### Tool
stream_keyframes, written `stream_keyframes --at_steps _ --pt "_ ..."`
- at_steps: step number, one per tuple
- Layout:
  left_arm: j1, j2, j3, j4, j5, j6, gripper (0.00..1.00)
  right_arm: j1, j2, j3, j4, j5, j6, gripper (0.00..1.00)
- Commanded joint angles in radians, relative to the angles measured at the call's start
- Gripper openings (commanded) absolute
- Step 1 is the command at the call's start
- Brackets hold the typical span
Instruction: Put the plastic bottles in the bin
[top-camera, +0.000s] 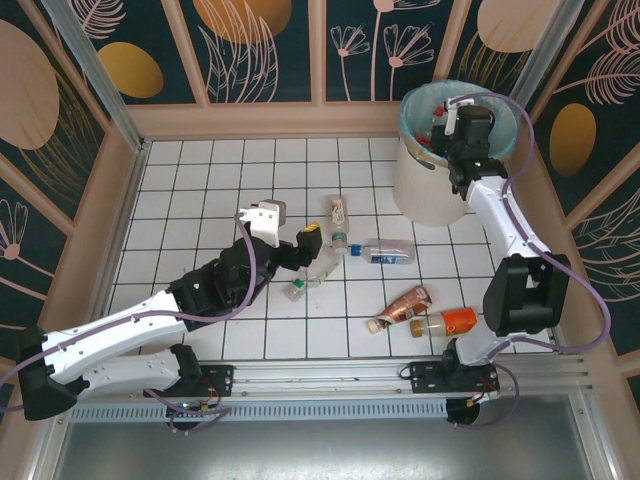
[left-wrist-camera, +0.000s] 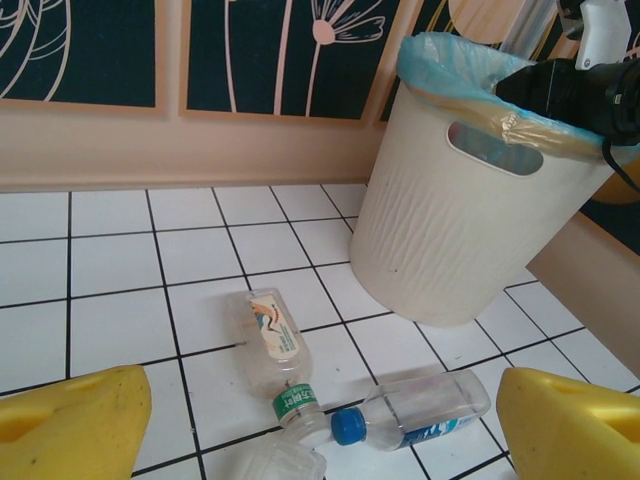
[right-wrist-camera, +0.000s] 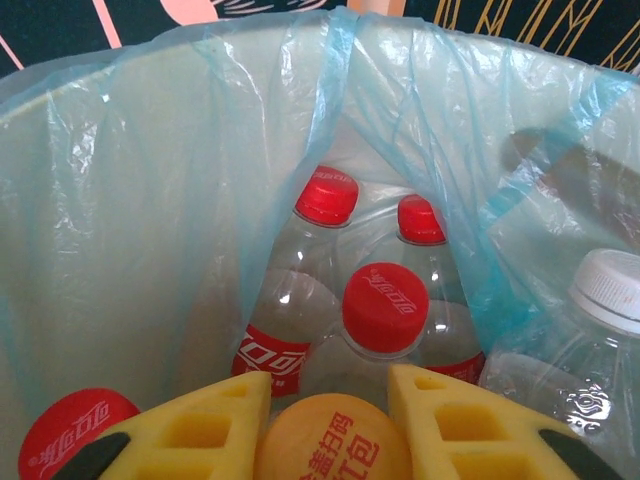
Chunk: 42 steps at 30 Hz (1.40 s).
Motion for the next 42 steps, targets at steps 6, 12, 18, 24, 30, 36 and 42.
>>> stream_keyframes --at_steps 6,12,18,24,30,36,42 --pt "0.003 -0.034 -0.04 0.028 -0.029 -0.002 0.92 0.034 -0.051 0.129 -0.137 -0.051 0.055 0.57" --pt "0.005 -0.037 -0.024 0.016 -0.054 0.029 0.93 0.035 -0.102 0.168 -0.095 -0.093 0.104 0.66" --pt "0.003 -0.061 -0.045 0.027 -0.066 0.027 0.93 0.035 -0.06 0.244 -0.126 -0.135 0.123 0.55" --pt "0.003 -0.084 -0.085 0.017 -0.092 0.011 0.96 0.039 -0.003 0.299 -0.251 -0.172 0.173 0.47" --pt "0.005 -0.031 -0.024 -0.039 -0.137 0.093 0.98 0.077 -0.053 0.331 -0.274 -0.229 0.241 0.48" --pt "0.007 0.143 0.187 -0.203 -0.115 0.183 0.99 0.169 -0.163 0.322 -0.248 -0.189 0.262 0.5" --pt "0.034 0.293 0.288 -0.289 -0.003 0.127 0.98 0.249 -0.334 0.193 -0.216 -0.151 0.281 0.51"
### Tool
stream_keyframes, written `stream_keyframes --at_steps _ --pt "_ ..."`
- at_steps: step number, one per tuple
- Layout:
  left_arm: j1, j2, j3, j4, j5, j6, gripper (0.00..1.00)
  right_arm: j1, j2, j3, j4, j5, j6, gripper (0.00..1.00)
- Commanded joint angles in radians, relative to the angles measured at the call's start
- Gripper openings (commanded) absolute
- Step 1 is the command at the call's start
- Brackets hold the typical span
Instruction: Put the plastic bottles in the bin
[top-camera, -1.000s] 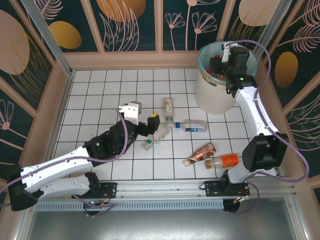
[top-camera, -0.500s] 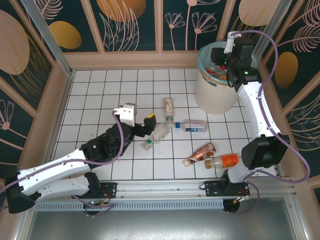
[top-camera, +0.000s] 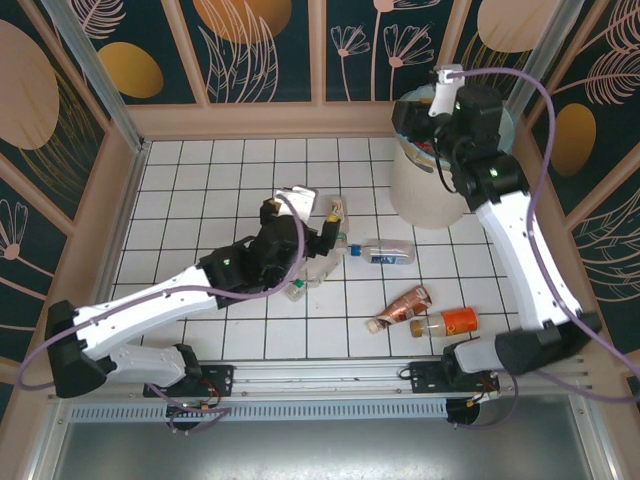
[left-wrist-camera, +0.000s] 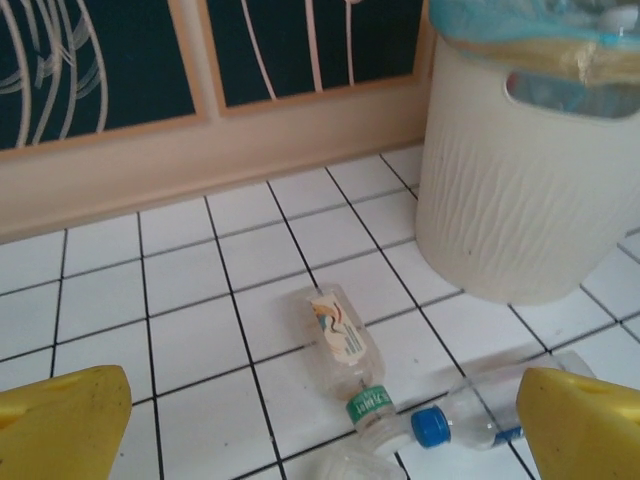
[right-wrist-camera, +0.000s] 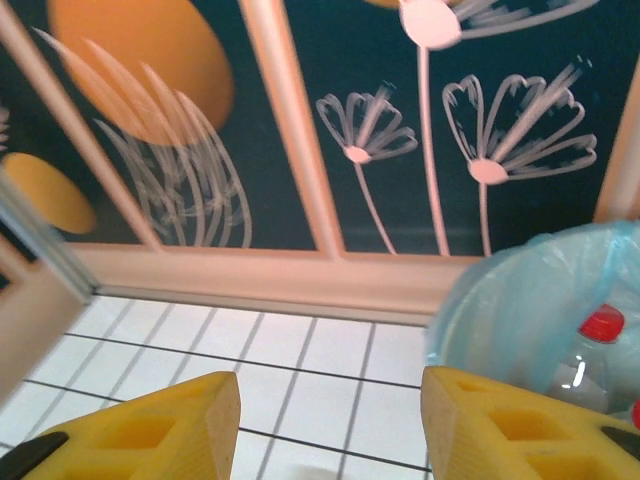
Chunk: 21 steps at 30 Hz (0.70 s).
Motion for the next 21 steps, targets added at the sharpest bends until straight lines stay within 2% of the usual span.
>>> stream_keyframes --at_steps 1,7,11,21 --pt "0.04 0.055 0.047 -0.121 0.108 -0.033 0.99 0.014 -0.119 -0.066 0.032 0.026 0.045 0.51" --pt "0.138 0.112 0.04 -0.184 0.313 -0.107 0.98 0.018 -0.247 -0.153 -0.045 0.029 0.07 0.52" --pt "0.165 0.178 0.039 -0.184 0.413 -0.109 0.98 0.02 -0.287 -0.202 -0.102 0.018 0.089 0.52" --pt "0.192 0.361 0.043 -0.191 0.486 -0.083 0.96 0.02 -0.339 -0.341 -0.082 -0.028 0.145 0.52"
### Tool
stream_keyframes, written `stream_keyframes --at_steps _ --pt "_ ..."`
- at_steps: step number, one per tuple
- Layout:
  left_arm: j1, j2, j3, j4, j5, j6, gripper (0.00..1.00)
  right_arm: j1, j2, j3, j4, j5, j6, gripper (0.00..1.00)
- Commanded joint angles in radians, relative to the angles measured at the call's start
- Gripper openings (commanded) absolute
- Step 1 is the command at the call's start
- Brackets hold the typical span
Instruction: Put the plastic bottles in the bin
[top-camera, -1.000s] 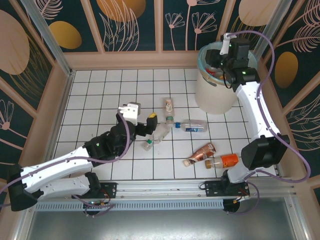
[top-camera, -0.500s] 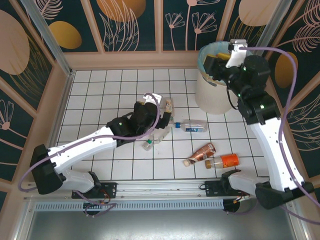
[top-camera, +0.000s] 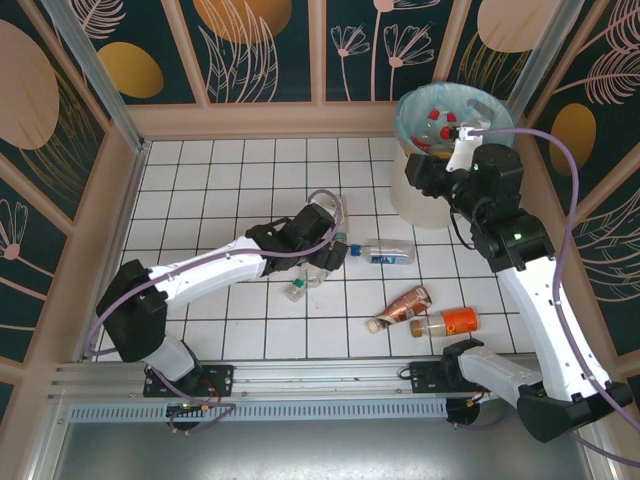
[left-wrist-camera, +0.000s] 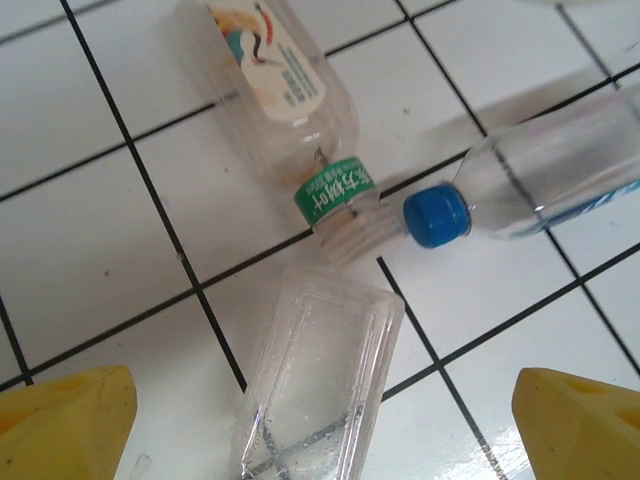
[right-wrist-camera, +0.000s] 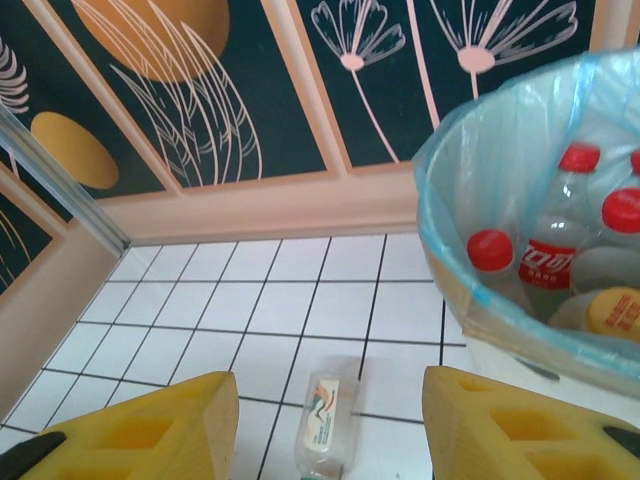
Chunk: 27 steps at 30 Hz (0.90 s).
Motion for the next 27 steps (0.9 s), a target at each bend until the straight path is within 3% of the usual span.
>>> stream_keyframes --at_steps 1,8,17,27 --pt "0.02 0.048 0.002 -0.014 0.031 0.005 0.95 0.006 -0.019 -0.014 0.01 -0.032 0.03 0.52" --pt "0.029 0.169 0.059 -0.044 0.015 0.015 0.9 0.009 0.006 -0.001 -0.001 -0.042 0.017 0.52" --pt "0.029 0.063 0.011 0.024 0.031 0.058 0.9 0.009 0.001 -0.003 -0.133 0.025 0.003 0.53" --pt "0.028 0.238 0.07 -0.026 0.071 0.083 0.87 0.009 -0.005 -0.035 -0.099 0.001 0.003 0.53"
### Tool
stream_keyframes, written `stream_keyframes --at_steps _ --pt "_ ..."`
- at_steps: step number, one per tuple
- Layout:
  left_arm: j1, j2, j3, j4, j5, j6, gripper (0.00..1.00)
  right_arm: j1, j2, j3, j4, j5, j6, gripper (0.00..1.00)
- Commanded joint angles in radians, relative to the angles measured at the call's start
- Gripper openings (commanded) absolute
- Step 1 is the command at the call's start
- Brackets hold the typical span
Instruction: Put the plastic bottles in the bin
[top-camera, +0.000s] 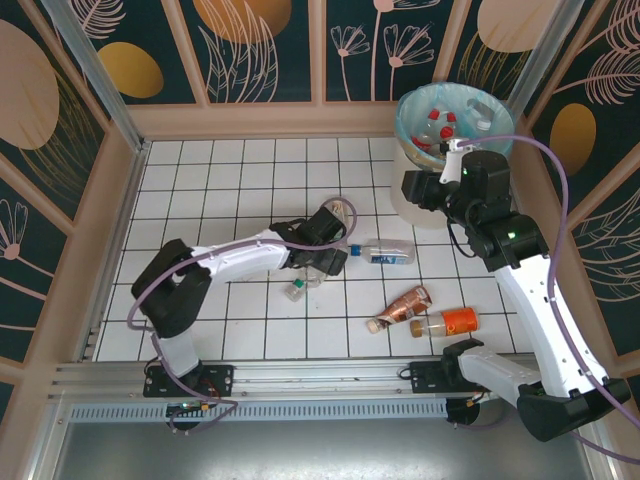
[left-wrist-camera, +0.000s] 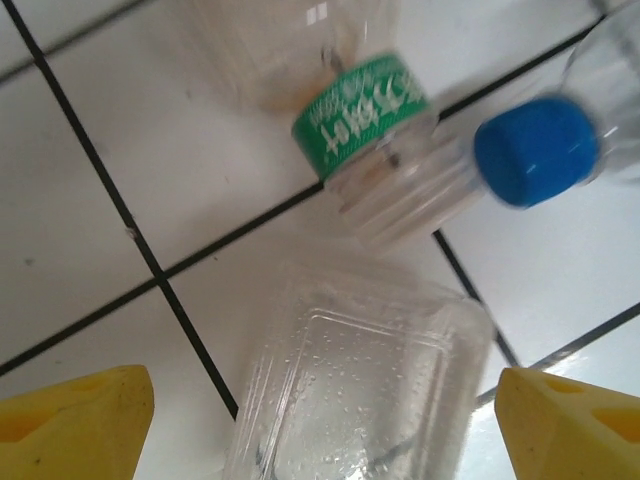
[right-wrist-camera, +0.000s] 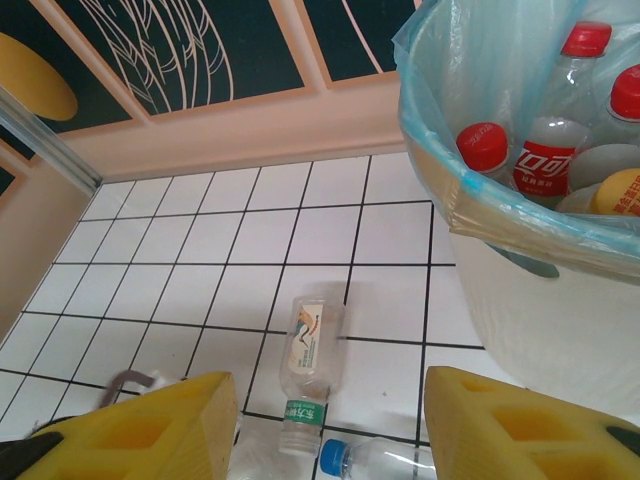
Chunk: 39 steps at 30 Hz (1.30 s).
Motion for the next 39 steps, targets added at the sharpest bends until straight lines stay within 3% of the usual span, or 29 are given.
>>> stream_keyframes --at_steps 1,9,17,25,30,33,39 --pt "0.003 0.032 0.031 -0.023 0.03 0.025 0.86 0.006 -0.006 -0.001 0.014 0.005 -0.008 0.53" --pt "0.002 0.094 0.037 -0.03 0.022 0.033 0.74 0.006 0.009 0.009 0.017 0.005 -0.015 0.53" --pt "0.003 0.009 0.022 -0.04 -0.001 0.05 0.65 0.006 0.025 0.026 0.033 -0.021 -0.003 0.53" --pt "0.003 -0.285 -0.096 0.092 -0.068 0.135 0.61 0.031 0.066 0.051 0.096 -0.216 0.014 0.54" --pt "0.003 -0.488 -0.206 0.258 -0.12 0.197 0.58 0.144 0.103 0.042 0.179 -0.365 -0.015 0.61" --pt "0.002 -0.609 -0.296 0.371 -0.128 0.235 0.57 0.23 0.149 0.062 0.184 -0.397 -0.038 0.66" --pt "0.002 -0.799 -0.426 0.523 -0.126 0.314 0.57 0.364 0.236 0.109 0.154 -0.34 -0.056 0.71"
